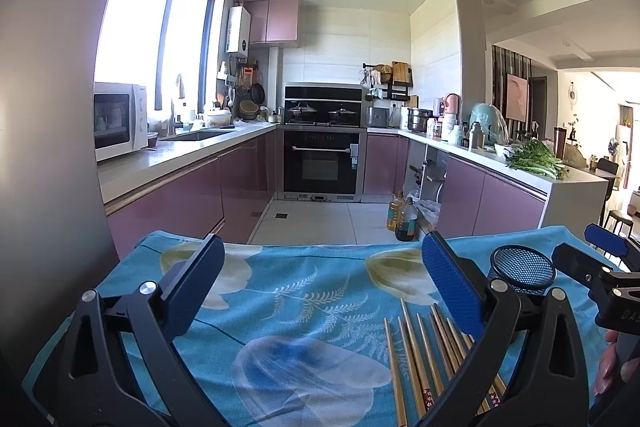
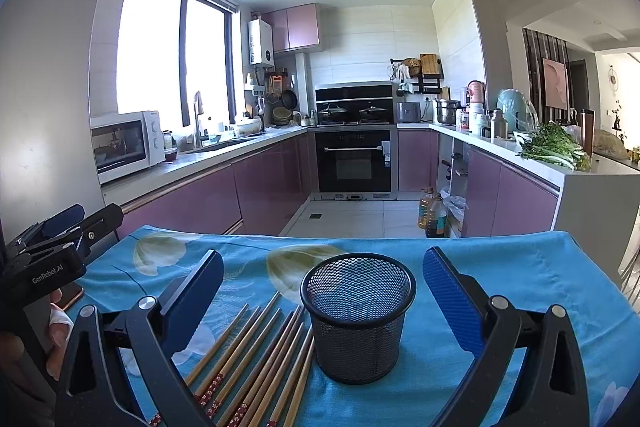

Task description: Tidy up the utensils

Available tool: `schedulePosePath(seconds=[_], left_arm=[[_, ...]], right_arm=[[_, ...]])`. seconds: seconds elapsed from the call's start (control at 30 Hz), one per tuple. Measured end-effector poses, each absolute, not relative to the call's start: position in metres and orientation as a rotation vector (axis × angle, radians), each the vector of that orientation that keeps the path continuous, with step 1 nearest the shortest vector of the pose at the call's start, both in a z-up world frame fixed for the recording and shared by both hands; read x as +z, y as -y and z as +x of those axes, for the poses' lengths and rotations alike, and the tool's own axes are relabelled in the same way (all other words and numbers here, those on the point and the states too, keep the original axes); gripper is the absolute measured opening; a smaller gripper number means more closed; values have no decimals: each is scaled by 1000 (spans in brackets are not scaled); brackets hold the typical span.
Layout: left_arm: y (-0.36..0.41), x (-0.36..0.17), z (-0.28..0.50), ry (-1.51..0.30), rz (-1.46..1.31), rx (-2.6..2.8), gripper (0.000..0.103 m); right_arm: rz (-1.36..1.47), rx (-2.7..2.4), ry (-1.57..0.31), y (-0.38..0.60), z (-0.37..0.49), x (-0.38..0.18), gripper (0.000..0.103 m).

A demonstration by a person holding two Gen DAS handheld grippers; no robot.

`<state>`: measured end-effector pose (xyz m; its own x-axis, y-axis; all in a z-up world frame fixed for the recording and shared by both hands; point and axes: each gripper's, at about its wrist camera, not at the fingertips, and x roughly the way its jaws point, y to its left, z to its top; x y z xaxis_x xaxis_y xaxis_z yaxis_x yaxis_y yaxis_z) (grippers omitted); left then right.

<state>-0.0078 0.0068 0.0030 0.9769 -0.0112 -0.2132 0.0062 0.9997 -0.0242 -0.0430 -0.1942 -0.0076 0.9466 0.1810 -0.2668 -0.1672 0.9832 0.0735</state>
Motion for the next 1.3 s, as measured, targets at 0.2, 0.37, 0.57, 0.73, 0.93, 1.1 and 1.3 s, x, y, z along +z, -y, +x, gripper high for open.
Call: schedulePosePath(seconds=[0.2, 0.37, 0.57, 0.73, 0.93, 1.1, 1.3], left_arm=[[-8, 4, -10, -205, -28, -9, 97], [-9, 5, -11, -198, -34, -10, 97], [-10, 5, -12, -196, -35, -10, 97], [-11, 5, -12, -192, -37, -7, 97], [-11, 5, -12, -192, -36, -7, 97], [-11, 5, -12, -194, -36, -7, 97], [-12, 5, -12, -193, -36, -8, 97]], right_arm=[[56, 180, -275, 194, -43, -7, 97], [58, 177, -270, 196, -43, -7, 97], [58, 177, -271, 196, -43, -6, 97], [61, 178, -270, 195, -42, -5, 97], [62, 178, -274, 194, -43, -4, 97], [65, 180, -276, 195, -43, -5, 97], [67, 181, -274, 195, -43, -5, 97]])
